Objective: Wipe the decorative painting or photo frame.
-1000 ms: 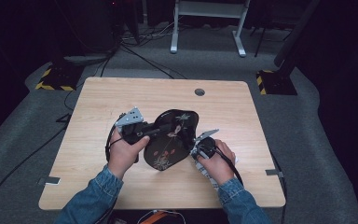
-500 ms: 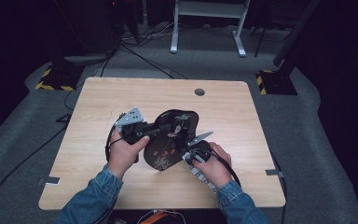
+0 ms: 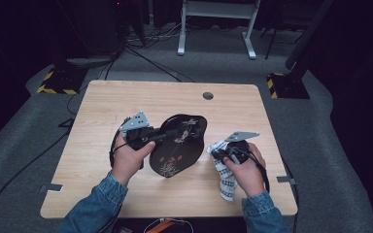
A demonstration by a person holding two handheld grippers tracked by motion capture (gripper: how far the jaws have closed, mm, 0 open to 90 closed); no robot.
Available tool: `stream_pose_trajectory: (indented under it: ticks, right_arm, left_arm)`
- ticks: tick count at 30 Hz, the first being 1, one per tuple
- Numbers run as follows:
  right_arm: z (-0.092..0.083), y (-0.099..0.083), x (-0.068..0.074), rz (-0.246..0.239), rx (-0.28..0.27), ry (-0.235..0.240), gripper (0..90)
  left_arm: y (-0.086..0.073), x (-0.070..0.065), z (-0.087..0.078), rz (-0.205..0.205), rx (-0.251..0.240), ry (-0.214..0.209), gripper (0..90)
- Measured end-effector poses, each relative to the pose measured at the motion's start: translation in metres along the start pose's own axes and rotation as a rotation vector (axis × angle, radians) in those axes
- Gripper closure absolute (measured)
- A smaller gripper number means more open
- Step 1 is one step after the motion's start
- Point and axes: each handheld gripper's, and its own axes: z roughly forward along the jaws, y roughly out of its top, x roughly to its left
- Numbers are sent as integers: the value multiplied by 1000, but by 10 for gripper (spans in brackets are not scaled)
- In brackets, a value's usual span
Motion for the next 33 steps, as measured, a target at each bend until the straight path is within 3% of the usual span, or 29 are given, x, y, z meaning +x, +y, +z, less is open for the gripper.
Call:
stream_pose_trajectory:
  ticks: [6,13,16,25,30,33]
  right_arm:
    - [-13,-3,-11,28,-33,-35,812]
    - [-13,-13,-28,54,-16,-103,811]
    - [-12,-17,-32,75,-11,-84,811]
    - [-9,-22,-31,77,0,-63,811]
    - [-3,-21,-19,55,16,-8,811]
    - [1,-18,-13,29,17,0,811]
  left_arm:
    - [0,1,0,0,-1,-6,798]
    - [0,1,-2,13,7,-8,800]
    - [1,1,-2,29,6,-2,802]
    - [2,9,-3,39,-3,-7,804]
    - [4,17,-4,33,-11,-3,804]
    - [6,22,-6,32,-12,8,805]
